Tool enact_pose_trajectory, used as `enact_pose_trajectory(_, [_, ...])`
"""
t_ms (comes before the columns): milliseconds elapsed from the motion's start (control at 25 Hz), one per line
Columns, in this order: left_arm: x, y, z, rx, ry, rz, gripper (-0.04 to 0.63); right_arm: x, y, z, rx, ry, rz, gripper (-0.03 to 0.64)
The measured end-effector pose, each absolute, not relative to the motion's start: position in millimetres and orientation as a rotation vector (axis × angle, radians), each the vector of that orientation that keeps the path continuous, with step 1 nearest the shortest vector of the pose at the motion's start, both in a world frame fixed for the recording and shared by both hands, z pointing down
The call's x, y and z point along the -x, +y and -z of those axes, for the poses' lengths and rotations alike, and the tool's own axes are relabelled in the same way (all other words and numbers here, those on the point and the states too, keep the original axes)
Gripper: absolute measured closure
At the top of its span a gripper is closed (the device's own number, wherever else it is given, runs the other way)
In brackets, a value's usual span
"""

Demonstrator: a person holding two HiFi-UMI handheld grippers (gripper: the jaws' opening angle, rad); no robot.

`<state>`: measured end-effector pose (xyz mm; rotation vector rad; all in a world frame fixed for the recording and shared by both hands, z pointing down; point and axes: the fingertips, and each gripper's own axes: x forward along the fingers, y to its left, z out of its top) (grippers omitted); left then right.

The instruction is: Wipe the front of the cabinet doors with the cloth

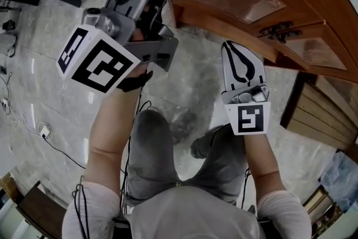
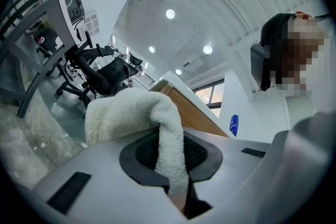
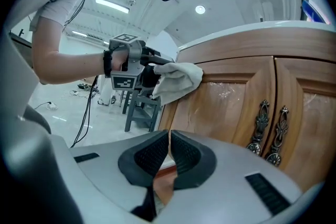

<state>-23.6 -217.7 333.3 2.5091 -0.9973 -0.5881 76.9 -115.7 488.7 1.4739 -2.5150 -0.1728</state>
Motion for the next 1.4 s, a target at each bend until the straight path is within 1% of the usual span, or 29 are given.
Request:
enact_pose_trajectory(360, [24.3,-217.8,-334.2,-2.549,-0.961,0.704,0.537,-76.9,-127.4,-504.8,-1.491,-2.523,0.285,0.575])
enact_pose_trajectory(920, [-13.3,-208.8,-338.0,-2.549,-0.842,0.816,0.537,-106.8,-116.6,-524.5,-1.542,-2.491,0.330,0.575])
enact_pose_trajectory(1400, [-36.9,-198.6,-337.9,-2.559,-0.753,0.843,0.537,-121.0,-112.4,-526.5,-1.605,-2.445,0.374,0.575])
